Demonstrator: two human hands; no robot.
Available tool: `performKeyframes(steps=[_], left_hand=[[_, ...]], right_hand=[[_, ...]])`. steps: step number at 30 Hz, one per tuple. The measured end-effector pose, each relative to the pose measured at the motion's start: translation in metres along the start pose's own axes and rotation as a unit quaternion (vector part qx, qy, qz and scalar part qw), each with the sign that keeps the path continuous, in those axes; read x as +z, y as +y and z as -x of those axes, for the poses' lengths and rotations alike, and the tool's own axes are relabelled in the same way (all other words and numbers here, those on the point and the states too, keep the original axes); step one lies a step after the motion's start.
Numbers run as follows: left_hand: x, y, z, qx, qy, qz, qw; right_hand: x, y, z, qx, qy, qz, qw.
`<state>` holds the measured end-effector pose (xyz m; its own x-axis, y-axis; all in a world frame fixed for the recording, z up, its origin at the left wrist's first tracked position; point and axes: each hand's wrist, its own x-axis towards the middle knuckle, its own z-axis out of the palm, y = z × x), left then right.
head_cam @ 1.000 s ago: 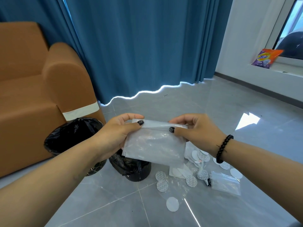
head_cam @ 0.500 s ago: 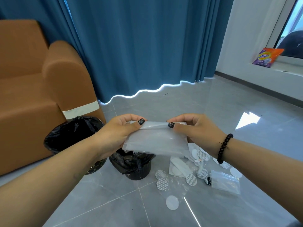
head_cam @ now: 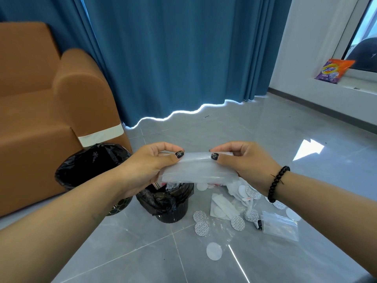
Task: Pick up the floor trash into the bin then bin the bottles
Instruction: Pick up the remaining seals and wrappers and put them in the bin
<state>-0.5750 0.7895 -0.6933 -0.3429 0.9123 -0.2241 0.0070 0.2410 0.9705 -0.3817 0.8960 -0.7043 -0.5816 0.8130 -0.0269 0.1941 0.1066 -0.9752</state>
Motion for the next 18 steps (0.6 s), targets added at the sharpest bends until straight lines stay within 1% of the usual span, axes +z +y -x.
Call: performKeyframes(steps=[4,7,8,11,12,16,18], left_hand=[[-0.0006,-0.0023,-0.0010,-0.034,-0.045,0.012,0.998],[-0.0011,-0.0023,-0.0006,-0.025,-0.043,0.018,0.999],[-0.0009,-0.0020,-0.0006,-0.018,-0.036,0.015,0.999],[-0.0007,-0.0020,-0.0012,-0.005,-0.021,0.009,1.000],[-0.0008,-0.0022,-0.0015,-0.005,-0.021,0.014,1.000],[-0.0013,-0.0041,-0.0020,-0.031,-0.048,0.038,0.998],[-0.0014,-0.0052,-0.0024,-0.030,-0.053,0.035,0.998]], right_hand=[[-0.0015,-0.0020,0.0025,-0.031,0.012,0.032,0.999],[0.0000,-0.0020,0.0024,-0.032,0.015,0.035,0.999],[0.0010,-0.0018,0.0019,-0.024,0.012,0.016,0.999],[0.0042,-0.0017,0.0006,0.031,-0.008,-0.096,0.995],[0.0041,-0.0015,0.0003,0.040,-0.011,-0.102,0.994],[0.0014,0.0011,-0.0001,0.007,-0.006,-0.027,1.000],[0.0014,0.0017,-0.0011,-0.005,-0.003,-0.012,1.000]])
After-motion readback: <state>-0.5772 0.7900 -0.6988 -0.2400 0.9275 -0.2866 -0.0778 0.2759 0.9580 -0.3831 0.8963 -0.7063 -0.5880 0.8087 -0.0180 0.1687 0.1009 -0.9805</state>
